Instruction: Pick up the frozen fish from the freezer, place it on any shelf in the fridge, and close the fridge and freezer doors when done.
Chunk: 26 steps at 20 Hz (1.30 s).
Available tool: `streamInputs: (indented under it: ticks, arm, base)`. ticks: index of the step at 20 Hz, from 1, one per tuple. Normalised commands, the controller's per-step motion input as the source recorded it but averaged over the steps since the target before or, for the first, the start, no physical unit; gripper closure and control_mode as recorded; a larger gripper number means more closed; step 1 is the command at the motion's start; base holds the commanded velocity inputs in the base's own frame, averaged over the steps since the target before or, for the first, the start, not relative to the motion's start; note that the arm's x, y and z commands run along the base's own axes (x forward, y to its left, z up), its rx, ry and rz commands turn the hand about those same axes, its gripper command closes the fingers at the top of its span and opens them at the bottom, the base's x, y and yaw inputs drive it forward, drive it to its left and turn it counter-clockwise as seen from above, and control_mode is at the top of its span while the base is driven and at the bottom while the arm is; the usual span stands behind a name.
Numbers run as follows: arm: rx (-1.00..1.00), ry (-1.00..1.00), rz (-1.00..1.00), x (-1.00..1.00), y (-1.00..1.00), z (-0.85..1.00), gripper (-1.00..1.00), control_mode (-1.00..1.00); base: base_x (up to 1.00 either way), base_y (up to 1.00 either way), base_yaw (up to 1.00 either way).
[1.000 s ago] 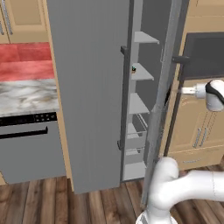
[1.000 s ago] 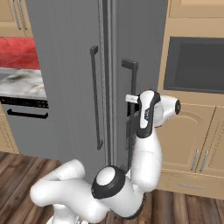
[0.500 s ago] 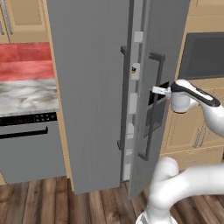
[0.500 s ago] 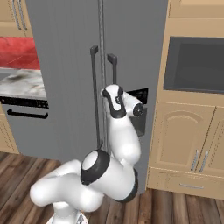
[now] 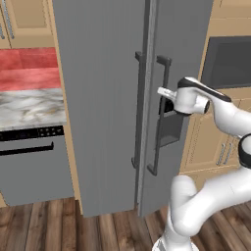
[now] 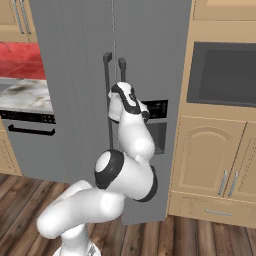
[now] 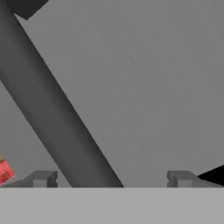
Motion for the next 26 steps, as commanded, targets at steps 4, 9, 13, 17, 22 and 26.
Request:
streamInputs:
  ticks: [4,9,13,17,22,26]
  arm:
    - [0.23,0.0,-0.04,0.6,0.11,0.01,-1.0,-1.0]
    - [0.07,0.01,-0.05,0.81,0.19,0.01,-1.0,-1.0]
    - [0.0,0.1,-0.08,0.9,0.05,0.0,-1.0,-1.0]
    - [0.0,0.08,-0.05,0.75,0.0,0.0,-1.0,-1.0]
    - [0.0,0.06,-0.01,0.41,0.0,0.01,-1.0,-1.0]
    - [0.0,0.0,0.0,0.0,0.0,0.0,-1.0,-1.0]
  base:
    - [0.0,0.0,0.0]
    - [0.0,0.0,0.0]
    - [0.0,0.0,0.0]
    - [0.0,0.0,0.0]
    - [0.0,0.0,0.0]
    - [0.0,0.0,0.0]
